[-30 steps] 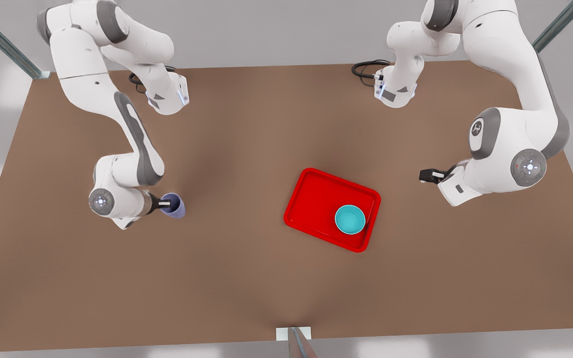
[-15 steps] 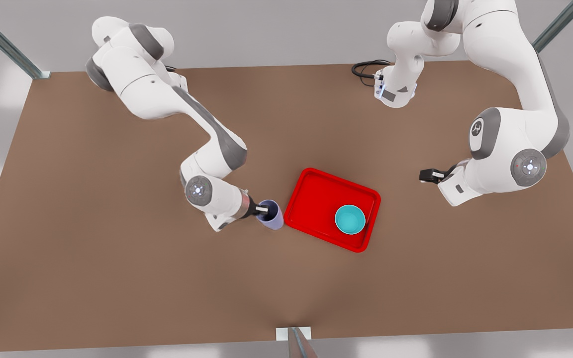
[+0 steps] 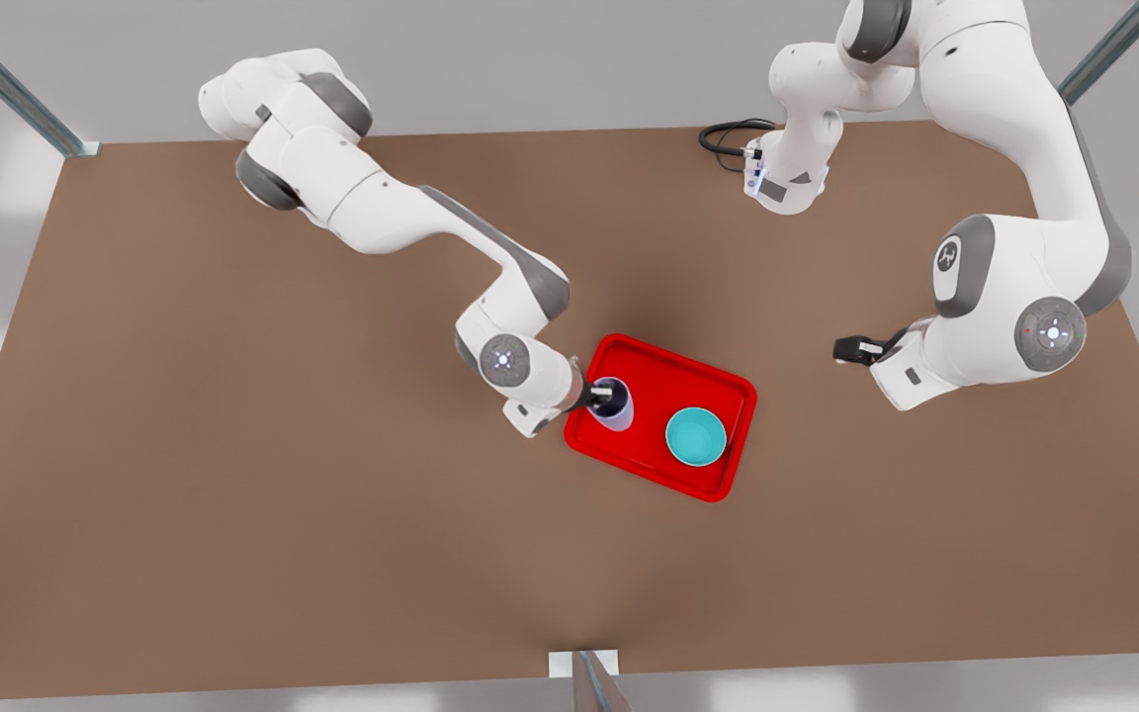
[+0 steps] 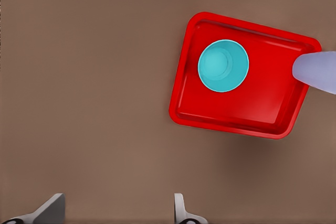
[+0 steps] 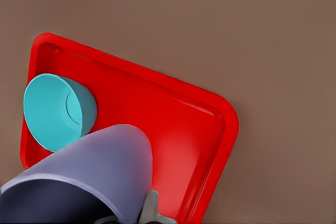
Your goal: Place the bowl on the tray with the left arm and the cup on the tray with the right arm
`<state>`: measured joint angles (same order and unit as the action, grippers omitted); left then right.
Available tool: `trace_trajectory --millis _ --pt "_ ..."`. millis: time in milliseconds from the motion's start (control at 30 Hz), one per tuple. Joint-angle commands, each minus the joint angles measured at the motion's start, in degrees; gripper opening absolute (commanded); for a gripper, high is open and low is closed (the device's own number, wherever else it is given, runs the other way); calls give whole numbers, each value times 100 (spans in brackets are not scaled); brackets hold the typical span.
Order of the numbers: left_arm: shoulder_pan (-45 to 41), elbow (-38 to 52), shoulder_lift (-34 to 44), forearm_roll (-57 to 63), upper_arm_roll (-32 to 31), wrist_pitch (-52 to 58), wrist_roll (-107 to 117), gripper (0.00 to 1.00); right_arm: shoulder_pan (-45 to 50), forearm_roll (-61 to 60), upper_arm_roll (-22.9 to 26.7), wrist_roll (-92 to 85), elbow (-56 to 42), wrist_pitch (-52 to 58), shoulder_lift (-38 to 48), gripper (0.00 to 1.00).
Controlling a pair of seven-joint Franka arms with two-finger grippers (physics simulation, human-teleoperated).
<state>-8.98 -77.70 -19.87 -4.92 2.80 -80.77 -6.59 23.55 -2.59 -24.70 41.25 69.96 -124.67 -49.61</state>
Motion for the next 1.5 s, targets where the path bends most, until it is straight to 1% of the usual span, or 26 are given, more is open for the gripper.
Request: trace_trajectory --millis 0,267,300,333,467,500,533,633,667,767,800,967,1000,1033,1067,1100,1133,1167,1200,1233,1267,1300,1333,1367,1433,1467 --pt "1 0 0 0 -7 0 0 100 9 57 0 24 1 21 -14 21" --pt "1 0 -8 0 -7 0 0 100 185 426 9 41 18 21 -383 21" --pt "1 0 -8 -1 -7 0 0 100 202 426 9 41 18 12 -392 23" --pt "1 0 -8 -9 -7 0 0 100 211 426 9 41 18 12 -392 28" --pt "1 0 -8 0 -7 0 0 100 299 426 44 41 18 -110 -462 32" --pt "1 0 0 0 -7 9 0 100 308 409 106 41 9 -111 -471 37" --pt "1 0 0 8 -7 9 0 100 360 409 114 42 1 -119 -471 58" --pt "1 0 9 8 -7 9 0 100 378 409 132 50 -8 -128 -480 79" --pt "1 0 9 8 -7 9 0 100 378 409 132 42 -17 -128 -471 89" --pt "1 0 1 8 -7 9 0 100 378 409 132 50 -17 -190 -471 92" --pt "1 0 0 8 -7 9 0 100 378 409 132 50 -26 -190 -445 100" --pt "1 0 9 8 -7 9 0 100 255 435 114 305 27 -49 3 100" --pt "1 0 9 17 -7 9 0 100 80 426 114 288 176 -49 179 100" --pt "1 0 18 26 -7 17 0 100 -359 444 123 217 624 -49 627 100" --pt "1 0 18 26 -7 17 0 100 -992 444 123 95 1177 -49 1294 100" --pt "1 0 27 17 -7 44 -26 100 -1625 444 123 -283 1372 450 1787 100" --pt "1 0 27 26 -7 53 -26 100 -2275 453 123 -836 1354 987 2139 100" --pt "1 9 9 43 -7 53 18 100 -2751 435 236 -1558 1319 1585 2569 100" --pt "1 79 9 44 -7 79 18 100 -2558 374 1010 -1935 1354 2165 3070 100" --pt "1 123 1 9 -16 123 26 100 -2374 356 1720 -2637 1354 2648 3281 100" --pt "1 123 -17 -9 -7 149 18 100 -2285 75 2328 -3348 1389 3210 3615 100" --pt "1 123 -17 -9 -7 158 35 100 -2346 75 2549 -3738 1468 3598 3651 100" --pt "1 123 -26 -9 -7 149 35 100 -2487 75 2549 -3773 1477 3949 3721 100" --pt "1 123 -35 -9 -7 149 35 100 -2619 83 2531 -3957 1661 3985 3818 100" --pt "1 123 -35 0 -7 149 44 100 -2637 110 2531 -3966 2242 3581 4134 100" --pt "1 123 -35 0 -7 149 53 100 -2637 119 2523 -3966 2259 3467 4134 100"
